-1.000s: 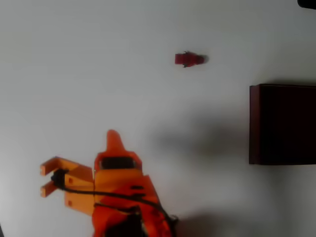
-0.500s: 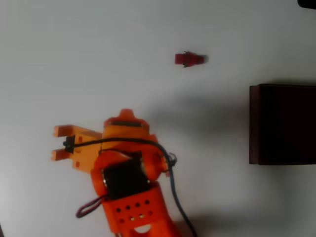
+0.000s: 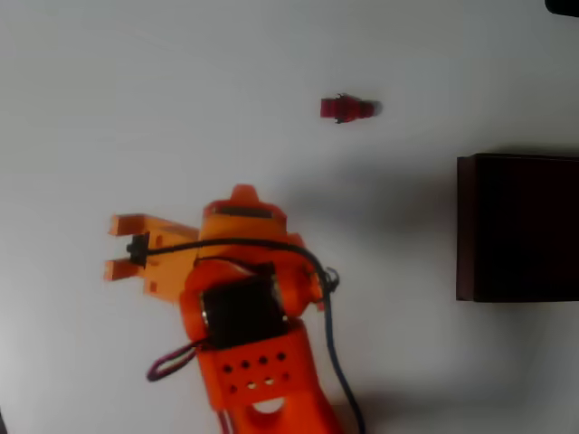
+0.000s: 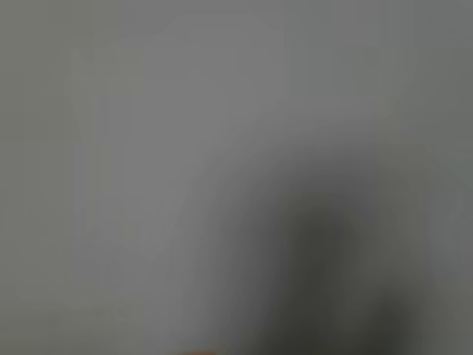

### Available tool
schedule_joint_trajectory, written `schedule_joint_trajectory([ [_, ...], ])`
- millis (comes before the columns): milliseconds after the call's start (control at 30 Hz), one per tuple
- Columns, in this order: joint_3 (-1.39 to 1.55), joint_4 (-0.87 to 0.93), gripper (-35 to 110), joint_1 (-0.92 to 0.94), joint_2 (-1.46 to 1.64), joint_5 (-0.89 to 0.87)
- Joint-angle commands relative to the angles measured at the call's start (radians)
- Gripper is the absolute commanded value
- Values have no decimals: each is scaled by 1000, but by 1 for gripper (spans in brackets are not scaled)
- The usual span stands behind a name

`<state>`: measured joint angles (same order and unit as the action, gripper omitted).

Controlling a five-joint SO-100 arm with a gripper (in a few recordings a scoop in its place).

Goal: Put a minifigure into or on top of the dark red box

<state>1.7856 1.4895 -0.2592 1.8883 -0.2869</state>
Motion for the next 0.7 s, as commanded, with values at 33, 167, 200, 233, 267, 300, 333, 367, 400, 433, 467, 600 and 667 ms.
schedule_joint_trajectory([
  [33, -95, 40, 24, 23, -34, 28],
  [167, -146, 52, 24, 44, -80, 51],
  [200, -164, 52, 24, 49, -98, 57],
  [233, -187, 52, 24, 55, -121, 63],
  [267, -216, 54, 24, 63, -150, 71],
  [300, -250, 60, 24, 71, -184, 78],
  [333, -285, 67, 24, 77, -219, 86],
  [367, -321, 75, 24, 81, -253, 95],
  [400, -353, 81, 24, 87, -285, 103],
  [433, -379, 86, 24, 91, -313, 107],
  [467, -399, 86, 24, 94, -334, 110],
  [600, -463, 86, 24, 104, -414, 126],
  [667, -499, 86, 24, 112, -459, 138],
])
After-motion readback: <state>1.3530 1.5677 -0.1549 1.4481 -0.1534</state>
